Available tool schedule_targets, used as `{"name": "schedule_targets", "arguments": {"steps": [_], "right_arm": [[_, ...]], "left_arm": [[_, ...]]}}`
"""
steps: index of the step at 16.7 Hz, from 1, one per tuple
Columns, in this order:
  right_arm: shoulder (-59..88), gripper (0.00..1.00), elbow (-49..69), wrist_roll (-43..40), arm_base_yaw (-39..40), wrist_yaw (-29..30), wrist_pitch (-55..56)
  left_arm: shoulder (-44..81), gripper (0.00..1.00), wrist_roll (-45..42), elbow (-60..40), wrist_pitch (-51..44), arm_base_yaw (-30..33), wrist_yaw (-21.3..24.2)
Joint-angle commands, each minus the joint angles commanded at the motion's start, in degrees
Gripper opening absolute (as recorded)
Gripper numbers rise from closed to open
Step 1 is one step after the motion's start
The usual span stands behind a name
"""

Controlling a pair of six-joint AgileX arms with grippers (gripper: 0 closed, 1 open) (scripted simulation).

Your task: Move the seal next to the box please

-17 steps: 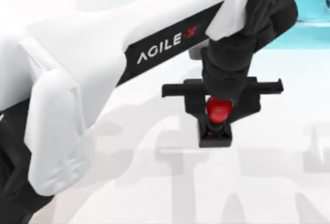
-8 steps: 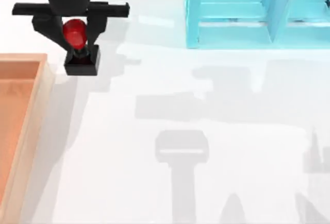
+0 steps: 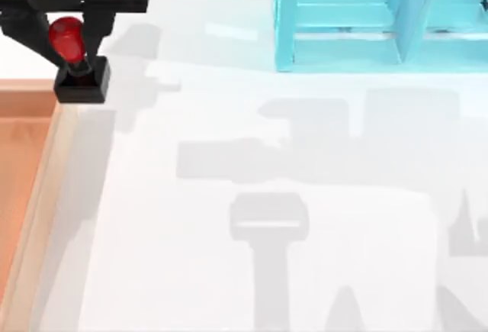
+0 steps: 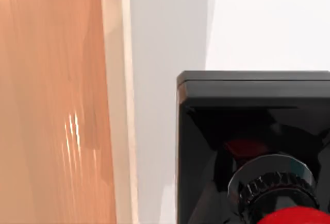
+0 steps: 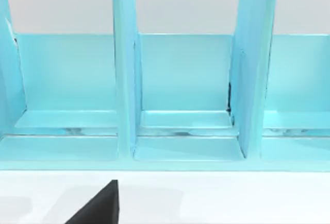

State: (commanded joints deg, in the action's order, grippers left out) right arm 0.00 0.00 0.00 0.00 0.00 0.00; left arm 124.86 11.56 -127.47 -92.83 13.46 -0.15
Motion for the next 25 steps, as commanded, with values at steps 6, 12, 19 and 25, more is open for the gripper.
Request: {"name": "schedule_targets", "arguments": {"steps": [6,12,19,25], "right_arm": [[0.0,1.0,0.0,0.0,0.0,0.0,0.0],[0.0,1.0,0.0,0.0,0.0,0.0,0.0],[0.0,1.0,0.0,0.0,0.0,0.0,0.0],[0.0,1.0,0.0,0.0,0.0,0.0,0.0]], "left_arm": [[-1.68,0.0,-0.06,9.77,8.08,-0.2,0.11],[-3.05,0.0,-0.08,19.37,16.42,-0.36,0.1],[-3.05,0.3,-0.08,19.37,16.42,-0.36,0.1],[-3.05,0.75,-0.08,19.37,16.42,-0.36,0.1]]}}
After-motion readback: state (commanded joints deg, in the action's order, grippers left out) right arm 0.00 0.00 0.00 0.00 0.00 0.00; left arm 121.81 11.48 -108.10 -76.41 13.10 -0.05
